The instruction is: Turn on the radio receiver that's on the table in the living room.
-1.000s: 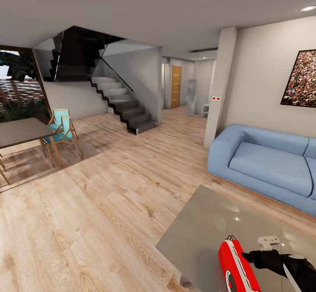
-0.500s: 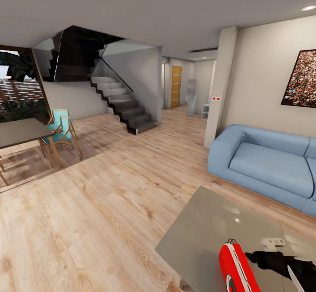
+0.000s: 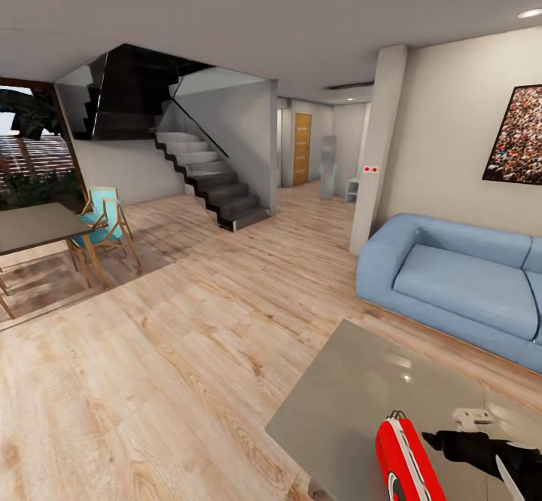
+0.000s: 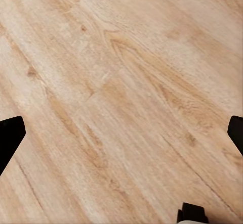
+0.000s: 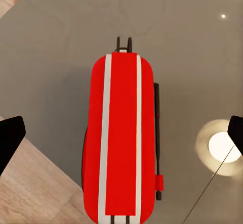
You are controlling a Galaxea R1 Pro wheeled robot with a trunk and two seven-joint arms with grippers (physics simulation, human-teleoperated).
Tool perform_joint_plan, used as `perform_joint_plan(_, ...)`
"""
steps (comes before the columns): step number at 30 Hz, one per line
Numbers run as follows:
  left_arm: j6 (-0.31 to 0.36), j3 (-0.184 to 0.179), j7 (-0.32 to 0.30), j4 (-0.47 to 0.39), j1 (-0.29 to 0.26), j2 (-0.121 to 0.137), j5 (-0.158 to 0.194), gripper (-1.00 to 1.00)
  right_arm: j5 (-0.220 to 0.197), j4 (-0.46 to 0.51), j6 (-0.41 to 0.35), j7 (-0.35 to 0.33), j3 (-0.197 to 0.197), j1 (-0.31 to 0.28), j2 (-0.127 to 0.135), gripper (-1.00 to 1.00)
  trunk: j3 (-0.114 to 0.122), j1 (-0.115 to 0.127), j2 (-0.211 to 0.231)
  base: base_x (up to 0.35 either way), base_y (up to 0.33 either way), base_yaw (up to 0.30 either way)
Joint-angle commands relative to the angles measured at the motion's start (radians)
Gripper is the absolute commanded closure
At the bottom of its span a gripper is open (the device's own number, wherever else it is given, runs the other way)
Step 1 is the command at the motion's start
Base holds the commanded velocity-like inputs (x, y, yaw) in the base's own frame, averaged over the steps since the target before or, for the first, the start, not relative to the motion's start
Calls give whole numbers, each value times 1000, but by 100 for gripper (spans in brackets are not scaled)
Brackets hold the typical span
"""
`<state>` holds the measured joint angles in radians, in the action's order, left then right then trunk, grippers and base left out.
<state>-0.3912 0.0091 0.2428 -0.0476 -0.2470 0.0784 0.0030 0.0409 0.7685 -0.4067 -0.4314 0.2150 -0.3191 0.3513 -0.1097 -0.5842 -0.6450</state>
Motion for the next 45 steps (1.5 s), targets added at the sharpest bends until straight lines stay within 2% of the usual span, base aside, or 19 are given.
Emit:
perform_joint_plan(1,0,0,0,0,0,-1,0,-100,0,0,0,0,-1,0,0,-100,0,0,0,0,0,0)
perform_joint_plan(21,0,0,0,0,0,-2,0,-100,4,-27,0,0,-5,0,-2,-100,0,0,0,0,0,0)
perform_joint_plan(36,0,0,0,0,0,-2,0,-100,5,-28,0,0,-5,0,-2,-100,-47,-57,-105,0,0,0)
perform_joint_plan(45,0,0,0,0,0,-2,0,-100,5,-36,0,-1,-7,0,-13,-100,-75,-92,-168,0,0,0)
